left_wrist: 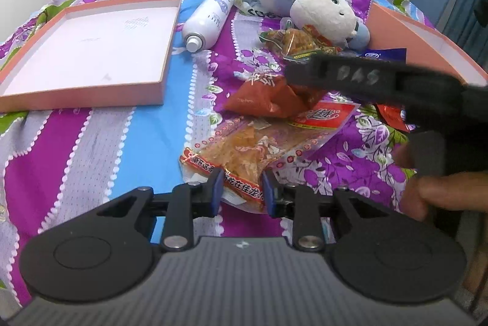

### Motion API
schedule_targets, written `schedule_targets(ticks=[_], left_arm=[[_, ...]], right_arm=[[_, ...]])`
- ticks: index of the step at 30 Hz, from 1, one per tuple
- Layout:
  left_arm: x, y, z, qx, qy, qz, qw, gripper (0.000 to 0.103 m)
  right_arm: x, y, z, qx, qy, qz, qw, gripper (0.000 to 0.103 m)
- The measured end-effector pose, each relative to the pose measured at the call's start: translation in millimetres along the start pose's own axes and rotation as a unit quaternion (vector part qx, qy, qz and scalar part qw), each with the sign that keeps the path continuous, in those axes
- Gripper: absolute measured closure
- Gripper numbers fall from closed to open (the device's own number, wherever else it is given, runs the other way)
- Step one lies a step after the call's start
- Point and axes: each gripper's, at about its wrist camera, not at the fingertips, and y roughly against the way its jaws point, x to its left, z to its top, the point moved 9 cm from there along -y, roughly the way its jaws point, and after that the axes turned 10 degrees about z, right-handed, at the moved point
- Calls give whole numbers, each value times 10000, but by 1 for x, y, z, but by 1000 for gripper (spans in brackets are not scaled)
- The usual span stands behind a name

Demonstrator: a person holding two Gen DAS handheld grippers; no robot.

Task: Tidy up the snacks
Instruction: 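Lift both held packets and carry them over the deep pink box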

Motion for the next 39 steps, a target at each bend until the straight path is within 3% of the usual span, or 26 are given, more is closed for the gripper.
schedule_targets(ticks=[5,11,16,17,19,20,21,30,39], left_arm=[[0,3,-5,-4,-6,26,10000,72],[-3,1,-10,3,-49,70,10000,72],[-5,0,-12,5,-75,110,9999,73],[-5,-1,-12,8,-83,115,9999,73],[-5,-2,-13,13,-101,131,9999,73],[-5,-2,-13,7,-99,134,9999,73],[-5,-2,-13,7,-93,137,9999,73],[-6,2,-16,-47,53,138,9999,74],[-6,12,-16,-107,364,139,9992,75]], right_arm=[[9,-11,-13,275,304,145,9991,31],[2,-21,-10,293,-13,253,9992,31],[1,-31,-19,708,154,251,9971,38],[4,-33,-23,798,249,303,9960,41],[7,-33,-30,991,526,255,9934,56],[7,-32,-32,1045,620,189,9924,71],[6,-30,-33,1035,602,173,9927,71],[0,17,-6,539,519,-70,9972,73],[-25,94,-16,440,248,-992,9938,73]])
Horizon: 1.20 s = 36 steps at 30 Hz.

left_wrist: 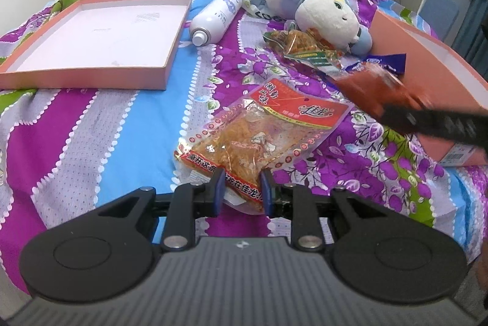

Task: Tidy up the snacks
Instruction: 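Lift both held packets and carry them over the deep pink box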

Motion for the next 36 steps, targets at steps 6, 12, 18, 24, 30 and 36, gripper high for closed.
schedule_targets(ticks=[6,12,18,24,30,36], left_arm=[[1,13,4,69,219,-28,9997,75],[-4,30,11,105,370,-73,9992,75],[-16,44,23,15,320,-197,9993,75],[-35,52,37,41,301,-411,9987,75],[-58,66,68,-37,362,-687,9970,75],[-88,87,121,-257,399,-1015,9937,75]], right_arm=[[-15,26,-17,115,-135,-379,9991,73],[-17,41,-17,65,-196,-493,9986,73],[-23,56,-4,-71,-250,-594,9979,73],[-39,76,16,-286,-424,-739,9960,73],[-51,98,46,-611,-457,-805,9938,73],[-66,124,86,-1025,-438,-897,9897,73]])
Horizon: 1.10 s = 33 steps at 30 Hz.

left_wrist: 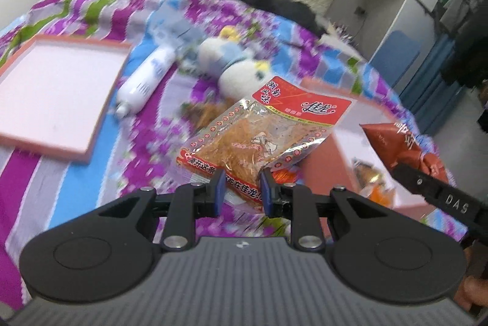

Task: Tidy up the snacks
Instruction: 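Lift both held packets and carry them over the deep pink box, then open both tools to drop the packets into the pink box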

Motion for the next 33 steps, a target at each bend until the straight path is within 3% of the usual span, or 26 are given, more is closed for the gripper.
schedule_targets(ticks=[9,14,22,25,29,31,33], left_arm=[[-76,9,72,-345,-306,-425,9980,75],[-128,2,92,-373,-573,-743,9949,75],[-214,-39,95,3,-1080,-1027,9888,75],[-239,-63,92,141,-1329,-967,9863,75],[-259,-105,82,586,-1444,-956,9831,75],[-271,-127,67,977,-1631,-1069,9759,75],[-274,-145,56,1165,-1729,-864,9742,75]], right_arm=[[-38,25,71,-604,70,-229,9979,73],[-76,39,97,-736,25,-505,9960,73],[-146,12,98,-314,-233,-752,9964,72],[-175,-7,87,-25,-331,-938,9950,72],[-205,-35,66,413,-418,-1050,9927,72],[-217,-47,56,568,-318,-1252,9900,72],[-225,-59,44,764,-311,-1286,9883,72]])
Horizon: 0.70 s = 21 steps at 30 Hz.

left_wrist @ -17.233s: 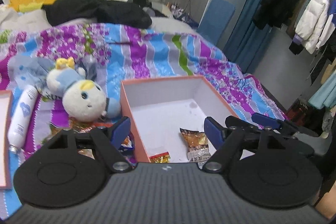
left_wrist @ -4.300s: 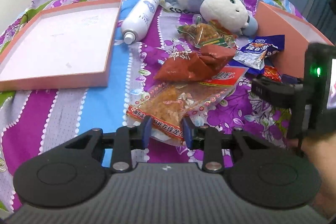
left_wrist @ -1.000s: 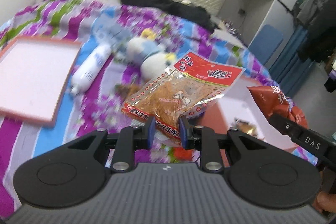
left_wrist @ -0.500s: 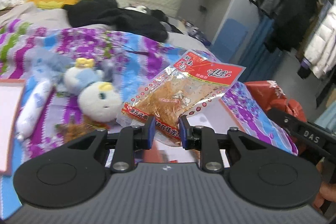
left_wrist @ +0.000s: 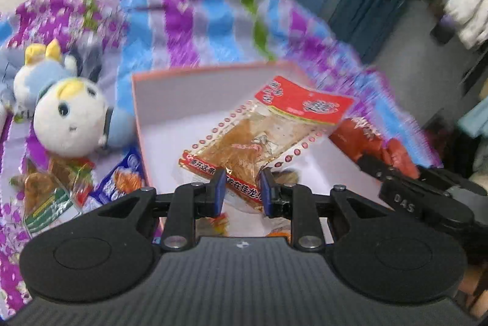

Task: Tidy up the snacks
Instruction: 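Open both tools to drop the packets into the pink box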

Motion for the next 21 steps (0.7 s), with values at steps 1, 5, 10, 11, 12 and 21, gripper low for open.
schedule_targets(ticks=[1,5,10,11,12,21], left_arm=[[-3,-8,-1,57,-100,55,9999,75],[-4,-37,-7,563,0,15,9984,75],[1,-48,-5,698,-54,83,9975,74],[1,-48,-6,698,-56,90,9975,73],[2,-47,-6,695,-61,91,9975,72],[11,-14,6,180,38,132,9997,33]], right_arm=[[-3,-9,-6,140,-59,46,9999,72],[-6,-30,-23,587,-68,132,9982,72],[-10,-36,-30,660,-112,84,9977,71],[-10,-36,-32,675,-167,120,9975,70],[-9,-34,-32,669,-192,153,9975,69],[1,-4,-11,210,-127,256,9994,42]])
